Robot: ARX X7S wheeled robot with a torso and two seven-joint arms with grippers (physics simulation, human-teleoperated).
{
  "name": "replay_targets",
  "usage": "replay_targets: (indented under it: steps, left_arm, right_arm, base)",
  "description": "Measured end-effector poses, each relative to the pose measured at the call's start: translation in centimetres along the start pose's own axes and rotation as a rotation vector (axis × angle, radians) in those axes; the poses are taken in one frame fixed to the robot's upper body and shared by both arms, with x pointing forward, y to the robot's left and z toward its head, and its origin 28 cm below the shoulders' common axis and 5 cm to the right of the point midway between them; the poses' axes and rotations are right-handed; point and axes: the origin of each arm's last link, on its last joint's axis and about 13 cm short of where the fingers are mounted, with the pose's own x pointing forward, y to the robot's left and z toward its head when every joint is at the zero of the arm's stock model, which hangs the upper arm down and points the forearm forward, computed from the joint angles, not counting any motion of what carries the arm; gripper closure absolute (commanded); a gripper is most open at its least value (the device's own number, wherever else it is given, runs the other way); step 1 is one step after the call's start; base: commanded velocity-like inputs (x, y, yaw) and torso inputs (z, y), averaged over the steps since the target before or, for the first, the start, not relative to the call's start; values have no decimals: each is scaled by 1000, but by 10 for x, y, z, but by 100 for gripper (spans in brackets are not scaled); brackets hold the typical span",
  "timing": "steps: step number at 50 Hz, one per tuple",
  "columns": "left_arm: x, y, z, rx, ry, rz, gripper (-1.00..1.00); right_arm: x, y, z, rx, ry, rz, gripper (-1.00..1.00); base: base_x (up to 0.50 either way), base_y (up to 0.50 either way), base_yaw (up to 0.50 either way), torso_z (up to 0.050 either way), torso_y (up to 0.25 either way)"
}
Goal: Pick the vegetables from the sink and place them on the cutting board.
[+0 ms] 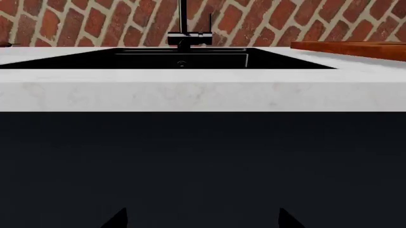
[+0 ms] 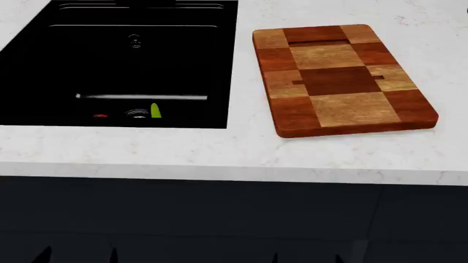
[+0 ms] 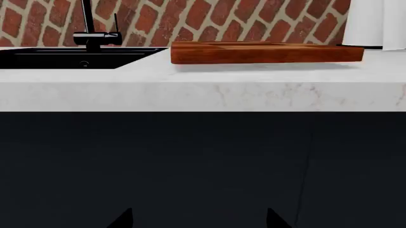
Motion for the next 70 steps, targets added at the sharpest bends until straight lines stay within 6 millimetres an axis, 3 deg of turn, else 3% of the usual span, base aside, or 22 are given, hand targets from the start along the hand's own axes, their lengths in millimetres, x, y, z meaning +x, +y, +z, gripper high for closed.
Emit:
replay_targets:
  steps: [15,47,57,62,70]
  left_arm:
    - [2,-1,2,6,-10,5,-100]
    - [1,1,1,29,-9,20,-100]
    - [1,0,5,41,4,16,-100]
    - [6,-1,24,66,-4,-3,-100]
    - [35,6,90,86,-84,8,-100]
  right_arm:
    - [1,0,1,31,-1,6,-100]
    - [2,0,1,29,24,-1,-100]
    - [0,1,5,27,21,-10,-100]
    - [4,-3,32,11,-10,-19,-100]
    - [32,-15,113,-27,-101,-26,-100]
  base:
    - [0,0,0,0,0]
    - [0,500,0,0,0]
    - [0,9,0,0,0]
    - [0,0,0,0,0]
    - [0,0,0,0,0]
